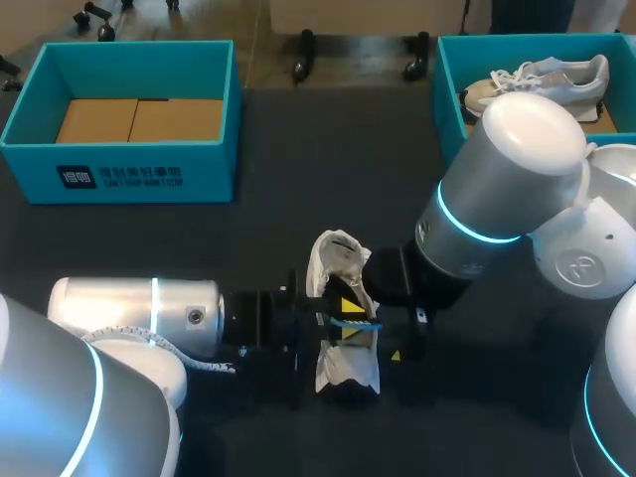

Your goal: Take the shoe out of the shoebox, open the shoe tongue, remove and reinsert the insole, then place the shoe into the shoebox

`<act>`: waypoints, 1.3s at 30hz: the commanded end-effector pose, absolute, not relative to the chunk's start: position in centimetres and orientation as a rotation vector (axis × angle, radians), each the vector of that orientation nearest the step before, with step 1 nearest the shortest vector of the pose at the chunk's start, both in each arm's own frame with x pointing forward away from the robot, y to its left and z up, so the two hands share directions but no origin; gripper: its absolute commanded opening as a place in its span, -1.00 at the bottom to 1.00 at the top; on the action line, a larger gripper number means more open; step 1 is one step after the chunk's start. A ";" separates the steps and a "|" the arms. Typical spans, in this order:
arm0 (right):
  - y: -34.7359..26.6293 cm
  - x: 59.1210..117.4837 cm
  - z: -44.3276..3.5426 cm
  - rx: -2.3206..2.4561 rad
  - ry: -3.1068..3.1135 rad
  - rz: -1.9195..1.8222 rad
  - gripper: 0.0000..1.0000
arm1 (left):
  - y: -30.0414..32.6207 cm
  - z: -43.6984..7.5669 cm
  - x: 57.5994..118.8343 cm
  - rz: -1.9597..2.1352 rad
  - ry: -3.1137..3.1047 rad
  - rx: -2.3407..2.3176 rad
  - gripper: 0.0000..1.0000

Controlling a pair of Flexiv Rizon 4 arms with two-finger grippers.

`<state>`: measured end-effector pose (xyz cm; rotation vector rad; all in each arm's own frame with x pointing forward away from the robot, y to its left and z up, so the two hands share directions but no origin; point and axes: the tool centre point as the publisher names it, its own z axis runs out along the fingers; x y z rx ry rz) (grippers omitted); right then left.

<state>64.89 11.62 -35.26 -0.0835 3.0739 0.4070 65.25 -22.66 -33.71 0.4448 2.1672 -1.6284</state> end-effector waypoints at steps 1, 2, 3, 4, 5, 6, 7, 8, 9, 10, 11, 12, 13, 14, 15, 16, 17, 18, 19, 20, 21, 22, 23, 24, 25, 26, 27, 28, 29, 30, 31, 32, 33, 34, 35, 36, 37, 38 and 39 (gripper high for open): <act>11.7 64.9 -35.4 -0.084 3.074 0.406 1.00 | -21.9 -32.9 64.9 -1.651 2.172 0.447 -0.56; 11.7 64.9 -35.4 -0.084 3.074 0.406 1.00 | -21.9 -32.8 64.8 -1.653 2.171 0.448 -0.55; 11.7 64.9 -35.4 -0.084 3.074 0.406 1.00 | -21.9 -32.7 64.6 -1.664 2.172 0.448 -0.53; 11.7 64.9 -35.4 -0.084 3.074 0.406 1.00 | -21.9 -32.6 64.5 -1.665 2.172 0.448 -0.52; 11.7 64.9 -35.4 -0.084 3.074 0.406 1.00 | -21.9 -32.6 64.4 -1.667 2.172 0.450 -0.51; 11.7 64.9 -35.4 -0.084 3.074 0.406 1.00 | -21.9 -32.4 64.3 -1.674 2.172 0.451 -0.50; 11.7 64.9 -35.4 -0.084 3.074 0.406 1.00 | -21.9 -32.4 64.2 -1.680 2.174 0.453 -0.49; 11.7 64.9 -35.4 -0.084 3.074 0.406 1.00 | -21.9 -32.3 64.1 -1.684 2.174 0.455 -0.47; 11.7 64.9 -35.4 -0.084 3.074 0.406 1.00 | -21.9 -32.2 64.0 -1.690 2.174 0.457 -0.47; 11.7 64.9 -35.4 -0.084 3.074 0.406 1.00 | -21.8 -32.1 63.9 -1.692 2.175 0.458 -0.46; 11.7 64.9 -35.4 -0.084 3.074 0.406 1.00 | -21.8 -32.1 63.8 -1.695 2.175 0.460 -0.45; 11.7 64.9 -35.4 -0.084 3.074 0.406 1.00 | -21.8 -32.0 63.7 -1.698 2.174 0.462 -0.44; 11.7 64.9 -35.4 -0.084 3.074 0.406 1.00 | -21.8 -31.9 63.6 -1.707 2.175 0.464 -0.43; 11.7 64.9 -35.4 -0.084 3.074 0.406 1.00 | -21.8 -31.8 63.5 -1.711 2.176 0.464 -0.42; 11.7 64.9 -35.4 -0.084 3.074 0.406 1.00 | -21.8 -31.8 63.4 -1.711 2.176 0.465 -0.41; 11.7 64.9 -35.4 -0.084 3.074 0.406 1.00 | -21.8 -31.7 63.3 -1.712 2.175 0.468 -0.40; 11.7 64.9 -35.4 -0.084 3.074 0.406 1.00 | -21.8 -31.7 63.2 -1.713 2.175 0.470 -0.40; 11.7 64.9 -35.4 -0.084 3.074 0.406 1.00 | -21.8 -31.7 63.2 -1.713 2.175 0.473 -0.40; 11.7 64.9 -35.4 -0.084 3.074 0.406 1.00 | -21.8 -31.6 63.1 -1.713 2.175 0.476 -0.40; 11.7 64.9 -35.4 -0.084 3.074 0.406 1.00 | -21.8 -31.6 63.0 -1.714 2.174 0.478 -0.42; 11.7 64.9 -35.4 -0.084 3.074 0.406 1.00 | -21.8 -31.5 62.9 -1.714 2.173 0.481 -0.43; 11.7 64.9 -35.4 -0.084 3.074 0.406 1.00 | -21.8 -31.5 62.8 -1.713 2.170 0.487 -0.45; 11.7 64.9 -35.4 -0.084 3.074 0.406 1.00 | -21.8 -31.5 62.7 -1.710 2.168 0.492 -0.51; 11.7 64.9 -35.4 -0.084 3.074 0.406 1.00 | -21.9 -31.5 62.6 -1.708 2.166 0.498 -0.62; 11.7 64.9 -35.4 -0.084 3.074 0.406 1.00 | -21.9 -31.5 62.5 -1.706 2.163 0.502 -1.00; 11.7 64.9 -35.4 -0.084 3.074 0.406 1.00 | -21.9 -31.5 62.4 -1.705 2.161 0.505 -1.00; 11.7 64.9 -35.4 -0.084 3.074 0.406 1.00 | -21.9 -31.5 62.4 -1.704 2.158 0.511 -1.00; 11.7 64.9 -35.4 -0.084 3.074 0.406 1.00 | -21.9 -31.5 62.4 -1.699 2.151 0.518 -1.00; 11.7 64.9 -35.4 -0.084 3.074 0.406 1.00 | -21.9 -31.6 62.3 -1.696 2.149 0.521 -1.00; 11.7 64.9 -35.4 -0.084 3.074 0.406 1.00 | -21.9 -31.7 62.3 -1.694 2.147 0.525 -1.00; 11.7 64.9 -35.4 -0.084 3.074 0.406 1.00 | -22.0 -31.9 62.3 -1.688 2.144 0.533 -1.00; 11.7 64.9 -35.4 -0.084 3.074 0.406 1.00 | -22.0 -32.0 62.4 -1.682 2.142 0.538 -1.00; 11.7 64.9 -35.4 -0.084 3.074 0.406 1.00 | -22.0 -32.1 62.4 -1.679 2.140 0.542 -1.00; 11.7 64.9 -35.4 -0.084 3.074 0.406 1.00 | -22.0 -32.2 62.4 -1.678 2.138 0.546 -1.00; 11.7 64.9 -35.4 -0.084 3.074 0.406 1.00 | -22.1 -32.3 62.5 -1.664 2.129 0.555 -1.00; 11.7 64.9 -35.4 -0.084 3.074 0.406 1.00 | -22.1 -32.4 62.5 -1.657 2.123 0.561 -1.00; 11.7 64.9 -35.4 -0.084 3.074 0.406 1.00 | -22.1 -32.5 62.6 -1.650 2.119 0.567 -1.00; 11.7 64.9 -35.4 -0.084 3.074 0.406 1.00 | -22.1 -32.6 62.6 -1.635 2.114 0.572 -1.00; 11.7 64.9 -35.4 -0.084 3.074 0.406 1.00 | -22.2 -32.7 62.7 -1.629 2.115 0.576 -1.00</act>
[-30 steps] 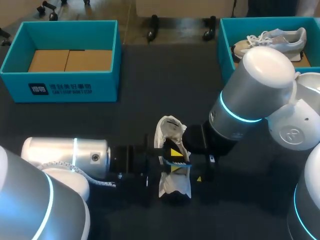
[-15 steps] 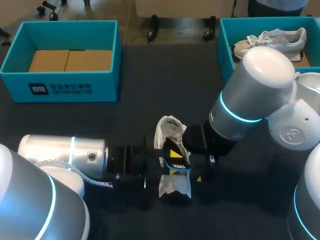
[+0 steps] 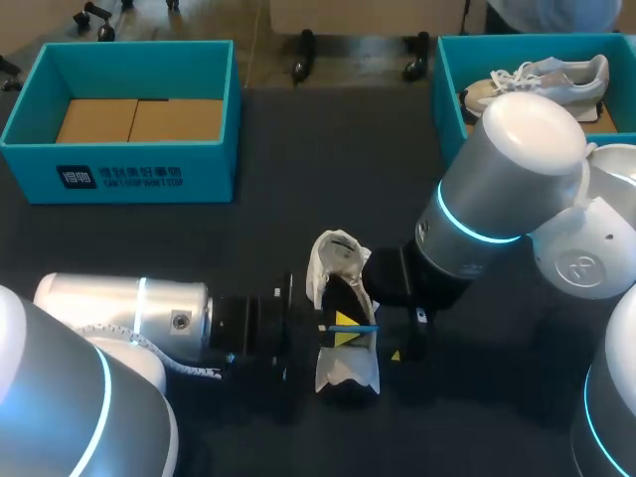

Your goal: Take the shoe out of the shoebox, open the shoe tongue, remove and reinsert the insole, then place the shoe into the shoebox

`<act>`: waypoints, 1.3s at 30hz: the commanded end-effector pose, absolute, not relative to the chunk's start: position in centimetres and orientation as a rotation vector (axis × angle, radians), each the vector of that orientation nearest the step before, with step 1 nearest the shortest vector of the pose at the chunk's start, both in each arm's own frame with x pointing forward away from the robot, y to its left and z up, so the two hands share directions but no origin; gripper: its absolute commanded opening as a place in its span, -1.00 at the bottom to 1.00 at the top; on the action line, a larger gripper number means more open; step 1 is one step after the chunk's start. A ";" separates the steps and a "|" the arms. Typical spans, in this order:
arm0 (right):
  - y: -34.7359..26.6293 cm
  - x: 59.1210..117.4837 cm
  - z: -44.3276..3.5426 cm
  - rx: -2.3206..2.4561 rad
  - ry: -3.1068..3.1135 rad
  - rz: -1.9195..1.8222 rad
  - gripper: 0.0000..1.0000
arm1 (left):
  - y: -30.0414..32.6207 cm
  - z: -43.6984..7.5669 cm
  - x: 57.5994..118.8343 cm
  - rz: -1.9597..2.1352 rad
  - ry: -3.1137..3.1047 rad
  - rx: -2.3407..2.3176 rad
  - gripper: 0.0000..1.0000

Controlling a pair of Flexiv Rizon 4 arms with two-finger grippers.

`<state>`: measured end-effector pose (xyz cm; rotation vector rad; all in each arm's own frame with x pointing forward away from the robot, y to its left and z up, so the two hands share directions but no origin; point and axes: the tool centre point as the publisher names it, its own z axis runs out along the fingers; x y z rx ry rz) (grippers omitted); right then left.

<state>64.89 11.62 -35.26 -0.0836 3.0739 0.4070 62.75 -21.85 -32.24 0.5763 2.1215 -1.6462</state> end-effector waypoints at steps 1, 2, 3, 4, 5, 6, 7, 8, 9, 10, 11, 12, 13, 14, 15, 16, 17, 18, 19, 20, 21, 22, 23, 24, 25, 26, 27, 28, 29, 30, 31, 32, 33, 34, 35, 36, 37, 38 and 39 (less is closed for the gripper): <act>11.7 64.9 -35.4 -0.084 3.074 0.406 1.00 | -22.2 -32.8 62.9 -1.612 2.111 0.584 -1.00; 11.7 64.9 -35.4 -0.084 3.074 0.406 1.00 | -22.3 -33.0 63.1 -1.601 2.110 0.585 -1.00; 11.7 64.9 -35.4 -0.084 3.074 0.406 1.00 | -22.4 -33.1 63.3 -1.595 2.115 0.585 -1.00; 11.7 64.9 -35.4 -0.084 3.074 0.406 1.00 | -22.4 -33.2 63.6 -1.580 2.116 0.580 -1.00; 11.7 64.9 -35.4 -0.084 3.074 0.406 1.00 | -22.4 -33.4 63.9 -1.574 2.120 0.575 -1.00; 11.7 64.9 -35.4 -0.084 3.074 0.406 1.00 | -22.5 -33.5 64.2 -1.567 2.128 0.569 -1.00; 11.7 64.9 -35.4 -0.084 3.074 0.406 1.00 | -22.5 -33.7 64.5 -1.561 2.133 0.560 -1.00; 11.7 64.9 -35.4 -0.084 3.074 0.406 1.00 | -22.5 -33.8 64.7 -1.554 2.139 0.552 -1.00; 11.7 64.9 -35.4 -0.084 3.074 0.406 1.00 | -22.5 -34.0 64.9 -1.549 2.145 0.544 -1.00; 11.7 64.9 -35.4 -0.084 3.074 0.406 1.00 | -22.5 -34.1 65.1 -1.546 2.147 0.539 -1.00; 11.7 64.9 -35.4 -0.084 3.074 0.406 1.00 | -22.5 -34.2 65.3 -1.539 2.151 0.533 -1.00; 11.7 64.9 -35.4 -0.084 3.074 0.406 1.00 | -22.5 -34.3 65.6 -1.532 2.153 0.528 -1.00; 11.7 64.9 -35.4 -0.084 3.074 0.406 1.00 | -22.5 -34.3 65.7 -1.530 2.156 0.524 -1.00; 11.7 64.9 -35.4 -0.084 3.074 0.406 1.00 | -22.5 -34.4 65.9 -1.522 2.158 0.520 -1.00; 11.7 64.9 -35.4 -0.084 3.074 0.406 1.00 | -22.5 -34.5 65.9 -1.515 2.159 0.519 -1.00; 11.7 64.9 -35.4 -0.084 3.074 0.406 1.00 | -22.5 -34.5 66.0 -1.512 2.159 0.518 -1.00; 11.7 64.9 -35.4 -0.084 3.074 0.406 1.00 | -22.6 -34.6 66.2 -1.510 2.160 0.517 -1.00; 11.7 64.9 -35.4 -0.084 3.074 0.406 1.00 | -22.6 -34.6 66.2 -1.508 2.162 0.516 -1.00; 11.7 64.9 -35.4 -0.084 3.074 0.406 1.00 | -22.6 -34.6 66.2 -1.506 2.163 0.515 -1.00; 11.7 64.9 -35.4 -0.084 3.074 0.406 1.00 | -22.6 -34.6 66.2 -1.507 2.164 0.514 -1.00; 11.7 64.9 -35.4 -0.084 3.074 0.406 1.00 | -22.6 -34.6 66.3 -1.508 2.165 0.514 -1.00; 11.7 64.9 -35.4 -0.084 3.074 0.406 1.00 | -22.5 -34.6 66.2 -1.514 2.166 0.513 -1.00; 11.7 64.9 -35.4 -0.084 3.074 0.406 1.00 | -22.5 -34.5 66.1 -1.525 2.168 0.513 -1.00; 11.7 64.9 -35.4 -0.084 3.074 0.406 1.00 | -22.4 -34.4 65.9 -1.534 2.170 0.513 -1.00; 11.7 64.9 -35.4 -0.084 3.074 0.406 1.00 | -22.3 -34.3 65.7 -1.556 2.175 0.509 -1.00; 11.7 64.9 -35.4 -0.084 3.074 0.406 1.00 | -22.2 -34.2 65.6 -1.563 2.176 0.509 -0.96; 11.7 64.9 -35.4 -0.084 3.074 0.406 1.00 | -22.1 -34.0 65.5 -1.566 2.174 0.512 -0.86; 11.7 64.9 -35.4 -0.084 3.074 0.406 1.00 | -22.0 -33.9 65.3 -1.577 2.176 0.514 -0.84; 11.7 64.9 -35.4 -0.084 3.074 0.406 1.00 | -21.9 -33.8 65.2 -1.581 2.175 0.515 -0.82; 11.7 64.9 -35.4 -0.084 3.074 0.406 1.00 | -21.8 -33.7 65.1 -1.583 2.172 0.520 -0.80; 11.7 64.9 -35.4 -0.084 3.074 0.406 1.00 | -21.7 -33.6 64.9 -1.589 2.172 0.526 -0.76; 11.7 64.9 -35.4 -0.084 3.074 0.406 1.00 | -21.7 -33.6 64.9 -1.592 2.173 0.527 -0.74; 11.7 64.9 -35.4 -0.084 3.074 0.406 1.00 | -21.6 -33.5 64.7 -1.593 2.170 0.533 -0.64; 11.7 64.9 -35.4 -0.084 3.074 0.406 1.00 | -21.5 -33.4 64.6 -1.594 2.170 0.536 -0.62; 11.7 64.9 -35.4 -0.084 3.074 0.406 1.00 | -21.4 -33.3 64.5 -1.597 2.169 0.540 -0.57; 11.7 64.9 -35.4 -0.084 3.074 0.406 1.00 | -21.4 -33.2 64.4 -1.598 2.166 0.544 -0.55; 11.7 64.9 -35.4 -0.084 3.074 0.406 1.00 | -21.3 -33.1 64.2 -1.601 2.165 0.549 -0.53; 11.7 64.9 -35.4 -0.084 3.074 0.406 1.00 | -21.3 -33.0 64.0 -1.604 2.163 0.555 -0.51; 11.7 64.9 -35.4 -0.084 3.074 0.406 1.00 | -21.3 -32.9 63.9 -1.605 2.159 0.560 -0.50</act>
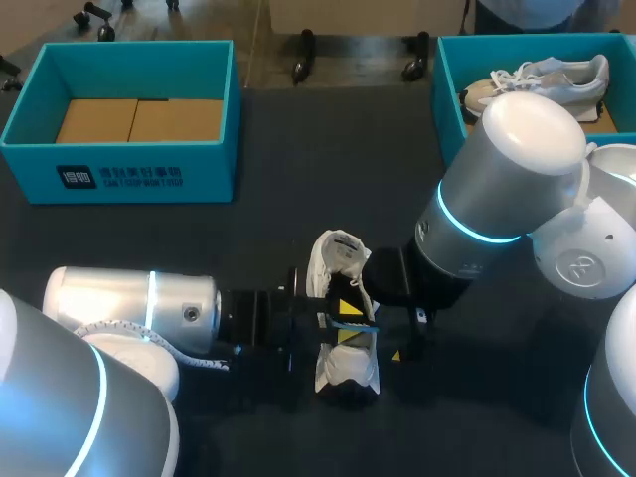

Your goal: Take the shoe out of the shoebox, open the shoe tongue, remove and reinsert the insole, then place the shoe into the shoebox

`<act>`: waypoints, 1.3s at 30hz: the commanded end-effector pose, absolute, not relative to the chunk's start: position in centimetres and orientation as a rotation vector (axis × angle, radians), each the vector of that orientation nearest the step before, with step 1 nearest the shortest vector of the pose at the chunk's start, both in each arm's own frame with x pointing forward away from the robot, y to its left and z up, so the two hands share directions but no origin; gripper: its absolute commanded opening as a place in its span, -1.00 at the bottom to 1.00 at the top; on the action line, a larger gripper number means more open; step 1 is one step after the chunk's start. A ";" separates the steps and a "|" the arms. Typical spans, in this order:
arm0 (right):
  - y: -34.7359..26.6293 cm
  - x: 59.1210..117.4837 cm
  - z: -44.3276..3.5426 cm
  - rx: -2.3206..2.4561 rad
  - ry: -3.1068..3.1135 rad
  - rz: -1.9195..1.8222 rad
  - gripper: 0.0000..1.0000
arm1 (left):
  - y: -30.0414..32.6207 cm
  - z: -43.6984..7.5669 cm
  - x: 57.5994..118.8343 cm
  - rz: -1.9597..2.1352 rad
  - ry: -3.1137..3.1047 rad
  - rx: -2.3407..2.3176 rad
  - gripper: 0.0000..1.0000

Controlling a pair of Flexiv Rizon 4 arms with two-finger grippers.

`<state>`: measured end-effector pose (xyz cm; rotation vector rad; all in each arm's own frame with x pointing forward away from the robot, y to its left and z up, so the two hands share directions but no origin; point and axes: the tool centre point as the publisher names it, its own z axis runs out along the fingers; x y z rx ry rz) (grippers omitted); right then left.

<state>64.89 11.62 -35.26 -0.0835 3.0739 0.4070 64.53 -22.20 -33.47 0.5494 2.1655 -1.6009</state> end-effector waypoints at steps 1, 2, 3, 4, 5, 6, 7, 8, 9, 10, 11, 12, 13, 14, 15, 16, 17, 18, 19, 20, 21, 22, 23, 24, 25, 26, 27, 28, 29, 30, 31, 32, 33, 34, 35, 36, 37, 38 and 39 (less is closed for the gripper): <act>11.7 64.9 -35.4 -0.084 3.074 0.406 1.00 | -21.3 -32.9 63.7 -1.607 2.156 0.566 -0.50; 11.7 64.9 -35.4 -0.084 3.074 0.406 1.00 | -21.3 -32.8 63.6 -1.608 2.152 0.573 -0.51; 11.7 64.9 -35.4 -0.084 3.074 0.406 1.00 | -21.3 -32.7 63.4 -1.610 2.148 0.580 -0.50; 11.7 64.9 -35.4 -0.084 3.074 0.406 1.00 | -21.3 -32.6 63.3 -1.613 2.144 0.586 -0.51; 11.7 64.9 -35.4 -0.084 3.074 0.406 1.00 | -21.3 -32.5 63.1 -1.611 2.137 0.596 -0.51; 11.7 64.9 -35.4 -0.084 3.074 0.406 1.00 | -21.3 -32.5 63.0 -1.608 2.129 0.606 -0.52; 11.7 64.9 -35.4 -0.084 3.074 0.406 1.00 | -21.3 -32.5 62.8 -1.602 2.120 0.618 -0.55; 11.7 64.9 -35.4 -0.084 3.074 0.406 1.00 | -21.3 -32.5 62.7 -1.593 2.113 0.628 -0.59; 11.7 64.9 -35.4 -0.084 3.074 0.406 1.00 | -21.3 -32.5 62.6 -1.586 2.107 0.638 -0.63; 11.7 64.9 -35.4 -0.084 3.074 0.406 1.00 | -21.3 -32.6 62.5 -1.582 2.102 0.646 -0.71; 11.7 64.9 -35.4 -0.084 3.074 0.406 1.00 | -21.3 -32.7 62.5 -1.567 2.094 0.661 -1.00; 11.7 64.9 -35.4 -0.084 3.074 0.406 1.00 | -21.3 -32.8 62.5 -1.561 2.089 0.669 -1.00; 11.7 64.9 -35.4 -0.084 3.074 0.406 1.00 | -21.3 -32.9 62.6 -1.561 2.088 0.672 -1.00; 11.7 64.9 -35.4 -0.084 3.074 0.406 1.00 | -21.3 -33.1 62.6 -1.547 2.078 0.684 -1.00; 11.7 64.9 -35.4 -0.084 3.074 0.406 1.00 | -21.4 -33.2 62.7 -1.532 2.070 0.694 -1.00; 11.7 64.9 -35.4 -0.084 3.074 0.406 1.00 | -21.4 -33.2 62.8 -1.528 2.069 0.700 -1.00; 11.7 64.9 -35.4 -0.084 3.074 0.406 1.00 | -21.4 -33.4 62.9 -1.518 2.064 0.712 -1.00; 11.7 64.9 -35.4 -0.084 3.074 0.406 1.00 | -21.5 -33.5 63.0 -1.500 2.055 0.723 -1.00; 11.7 64.9 -35.4 -0.084 3.074 0.406 1.00 | -21.5 -33.7 63.2 -1.495 2.057 0.724 -1.00; 11.7 64.9 -35.4 -0.084 3.074 0.406 1.00 | -21.6 -33.8 63.4 -1.491 2.057 0.725 -1.00; 11.7 64.9 -35.4 -0.084 3.074 0.406 1.00 | -21.7 -33.9 63.6 -1.467 2.044 0.734 -1.00; 11.7 64.9 -35.4 -0.084 3.074 0.406 1.00 | -21.7 -34.0 63.9 -1.452 2.039 0.739 -1.00; 11.7 64.9 -35.4 -0.084 3.074 0.406 1.00 | -21.8 -34.2 64.2 -1.452 2.041 0.737 -1.00; 11.7 64.9 -35.4 -0.084 3.074 0.406 1.00 | -21.9 -34.3 64.4 -1.435 2.040 0.737 -1.00; 11.7 64.9 -35.4 -0.084 3.074 0.406 1.00 | -21.9 -34.5 64.7 -1.426 2.038 0.740 -1.00; 11.7 64.9 -35.4 -0.084 3.074 0.406 1.00 | -21.9 -34.5 64.8 -1.425 2.039 0.740 -1.00; 11.7 64.9 -35.4 -0.084 3.074 0.406 1.00 | -21.9 -34.6 64.9 -1.404 2.035 0.746 -1.00; 11.7 64.9 -35.4 -0.084 3.074 0.406 1.00 | -22.0 -34.8 65.1 -1.390 2.030 0.750 -1.00; 11.7 64.9 -35.4 -0.084 3.074 0.406 1.00 | -22.0 -34.9 65.2 -1.389 2.031 0.749 -1.00; 11.7 64.9 -35.4 -0.084 3.074 0.406 1.00 | -22.0 -34.9 65.4 -1.383 2.033 0.747 -1.00; 11.7 64.9 -35.4 -0.084 3.074 0.406 1.00 | -22.0 -35.0 65.4 -1.382 2.033 0.746 -1.00; 11.7 64.9 -35.4 -0.084 3.074 0.406 1.00 | -22.0 -34.9 65.4 -1.386 2.034 0.743 -1.00; 11.7 64.9 -35.4 -0.084 3.074 0.406 1.00 | -21.9 -34.8 65.4 -1.391 2.035 0.740 -1.00; 11.7 64.9 -35.4 -0.084 3.074 0.406 1.00 | -21.9 -34.7 65.3 -1.400 2.035 0.738 -1.00; 11.7 64.9 -35.4 -0.084 3.074 0.406 1.00 | -21.8 -34.6 65.2 -1.417 2.039 0.732 -0.73; 11.7 64.9 -35.4 -0.084 3.074 0.406 1.00 | -21.7 -34.4 65.0 -1.423 2.040 0.730 -0.51; 11.7 64.9 -35.4 -0.084 3.074 0.406 1.00 | -21.6 -34.3 64.9 -1.438 2.044 0.725 -0.34; 11.7 64.9 -35.4 -0.084 3.074 0.406 1.00 | -21.5 -34.1 64.8 -1.451 2.049 0.720 -0.24; 11.7 64.9 -35.4 -0.084 3.074 0.406 1.00 | -21.4 -34.0 64.7 -1.460 2.050 0.717 -0.23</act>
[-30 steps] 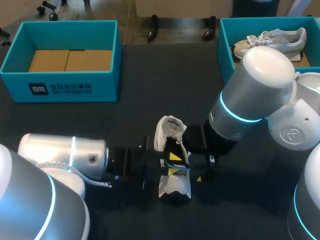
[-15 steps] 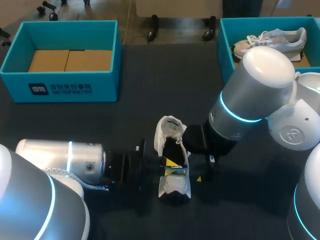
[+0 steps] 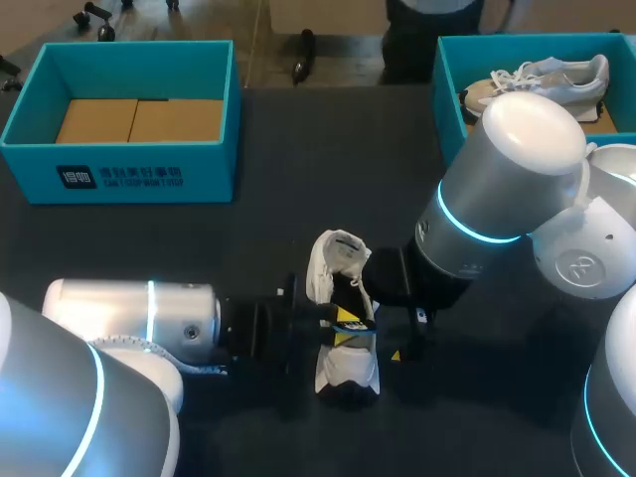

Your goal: Take the shoe out of the shoebox, open the shoe tongue, remove and reinsert the insole, then place the shoe into the shoebox

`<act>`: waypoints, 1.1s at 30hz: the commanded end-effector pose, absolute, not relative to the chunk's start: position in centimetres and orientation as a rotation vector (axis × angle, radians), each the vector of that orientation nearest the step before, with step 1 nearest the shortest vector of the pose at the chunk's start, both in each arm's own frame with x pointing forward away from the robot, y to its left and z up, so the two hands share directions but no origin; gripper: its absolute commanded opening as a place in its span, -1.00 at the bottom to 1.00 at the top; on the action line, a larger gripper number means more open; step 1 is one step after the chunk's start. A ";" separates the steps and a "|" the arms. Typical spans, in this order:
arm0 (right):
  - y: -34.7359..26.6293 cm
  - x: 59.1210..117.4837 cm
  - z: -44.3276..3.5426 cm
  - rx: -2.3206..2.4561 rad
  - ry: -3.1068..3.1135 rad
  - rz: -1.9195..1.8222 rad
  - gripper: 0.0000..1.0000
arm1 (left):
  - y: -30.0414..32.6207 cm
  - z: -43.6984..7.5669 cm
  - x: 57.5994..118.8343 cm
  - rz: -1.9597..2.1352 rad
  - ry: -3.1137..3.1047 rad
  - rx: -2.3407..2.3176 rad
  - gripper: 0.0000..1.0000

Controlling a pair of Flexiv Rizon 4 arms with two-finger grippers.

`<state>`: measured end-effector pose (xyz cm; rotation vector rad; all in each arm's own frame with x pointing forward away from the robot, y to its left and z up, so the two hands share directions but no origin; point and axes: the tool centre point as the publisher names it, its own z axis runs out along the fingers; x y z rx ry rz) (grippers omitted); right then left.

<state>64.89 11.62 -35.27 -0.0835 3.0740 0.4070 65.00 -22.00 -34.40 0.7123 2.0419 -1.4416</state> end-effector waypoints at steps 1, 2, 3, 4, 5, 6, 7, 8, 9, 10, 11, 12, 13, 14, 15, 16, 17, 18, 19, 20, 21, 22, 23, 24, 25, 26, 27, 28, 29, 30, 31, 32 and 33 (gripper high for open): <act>11.7 64.9 -35.4 -0.084 3.074 0.406 1.00 | -21.4 -33.8 64.6 -1.474 2.056 0.711 -0.24; 11.7 64.9 -35.4 -0.084 3.074 0.406 1.00 | -21.2 -33.7 64.5 -1.486 2.058 0.706 -0.25; 11.7 64.9 -35.4 -0.084 3.074 0.406 1.00 | -21.1 -33.5 64.4 -1.496 2.059 0.702 -0.27; 11.7 64.9 -35.4 -0.084 3.074 0.406 1.00 | -21.0 -33.4 64.3 -1.506 2.063 0.697 -0.29; 11.7 64.9 -35.4 -0.084 3.074 0.406 1.00 | -20.9 -33.3 64.2 -1.513 2.064 0.696 -0.29; 11.7 64.9 -35.4 -0.084 3.074 0.406 1.00 | -20.9 -33.1 64.1 -1.517 2.063 0.696 -0.32; 11.7 64.9 -35.4 -0.084 3.074 0.406 1.00 | -20.8 -33.0 64.0 -1.522 2.063 0.696 -0.34; 11.7 64.9 -35.4 -0.084 3.074 0.406 1.00 | -20.8 -32.9 63.8 -1.527 2.062 0.697 -0.37; 11.7 64.9 -35.4 -0.084 3.074 0.406 1.00 | -20.7 -32.9 63.7 -1.529 2.060 0.699 -0.43; 11.7 64.9 -35.4 -0.084 3.074 0.406 1.00 | -20.7 -32.8 63.5 -1.532 2.059 0.702 -0.49; 11.7 64.9 -35.4 -0.084 3.074 0.406 1.00 | -20.7 -32.8 63.4 -1.534 2.056 0.709 -0.54; 11.7 64.9 -35.4 -0.084 3.074 0.406 1.00 | -20.8 -32.8 63.2 -1.533 2.054 0.713 -0.69; 11.7 64.9 -35.4 -0.084 3.074 0.406 1.00 | -20.9 -32.8 63.1 -1.531 2.053 0.720 -0.87; 11.7 64.9 -35.4 -0.084 3.074 0.406 1.00 | -21.0 -32.9 63.1 -1.523 2.048 0.731 -1.00; 11.7 64.9 -35.4 -0.084 3.074 0.406 1.00 | -21.1 -33.0 63.0 -1.510 2.043 0.743 -1.00; 11.7 64.9 -35.4 -0.084 3.074 0.406 1.00 | -21.2 -33.2 62.9 -1.501 2.042 0.750 -1.00; 11.7 64.9 -35.4 -0.084 3.074 0.406 1.00 | -21.3 -33.3 62.9 -1.490 2.040 0.759 -1.00; 11.7 64.9 -35.4 -0.084 3.074 0.406 1.00 | -21.4 -33.4 62.9 -1.471 2.032 0.770 -1.00; 11.7 64.9 -35.4 -0.084 3.074 0.406 1.00 | -21.5 -33.6 63.0 -1.453 2.028 0.774 -1.00; 11.7 64.9 -35.4 -0.084 3.074 0.406 1.00 | -21.6 -33.8 63.2 -1.436 2.022 0.779 -1.00; 11.7 64.9 -35.4 -0.084 3.074 0.406 1.00 | -21.6 -34.0 63.3 -1.417 2.018 0.785 -1.00; 11.7 64.9 -35.4 -0.084 3.074 0.406 1.00 | -21.7 -34.1 63.5 -1.410 2.019 0.788 -1.00; 11.7 64.9 -35.4 -0.084 3.074 0.406 1.00 | -21.7 -34.4 63.7 -1.390 2.017 0.792 -1.00; 11.7 64.9 -35.4 -0.084 3.074 0.406 1.00 | -21.8 -34.6 63.9 -1.372 2.018 0.794 -1.00; 11.7 64.9 -35.4 -0.084 3.074 0.406 1.00 | -21.8 -34.8 64.1 -1.362 2.024 0.791 -1.00; 11.7 64.9 -35.4 -0.084 3.074 0.406 1.00 | -21.9 -34.9 64.4 -1.359 2.030 0.786 -1.00; 11.7 64.9 -35.4 -0.084 3.074 0.406 1.00 | -21.9 -35.0 64.6 -1.355 2.038 0.779 -1.00; 11.7 64.9 -35.4 -0.084 3.074 0.406 1.00 | -21.9 -35.1 64.8 -1.351 2.043 0.774 -1.00; 11.7 64.9 -35.4 -0.084 3.074 0.406 1.00 | -21.9 -35.2 65.0 -1.346 2.044 0.771 -1.00; 11.7 64.9 -35.4 -0.084 3.074 0.406 1.00 | -21.9 -35.3 65.2 -1.339 2.045 0.767 -1.00; 11.7 64.9 -35.4 -0.084 3.074 0.406 1.00 | -21.9 -35.4 65.3 -1.322 2.041 0.767 -1.00; 11.7 64.9 -35.4 -0.084 3.074 0.406 1.00 | -21.9 -35.4 65.3 -1.307 2.033 0.771 -1.00; 11.7 64.9 -35.4 -0.084 3.074 0.406 1.00 | -21.9 -35.4 65.4 -1.305 2.032 0.771 -1.00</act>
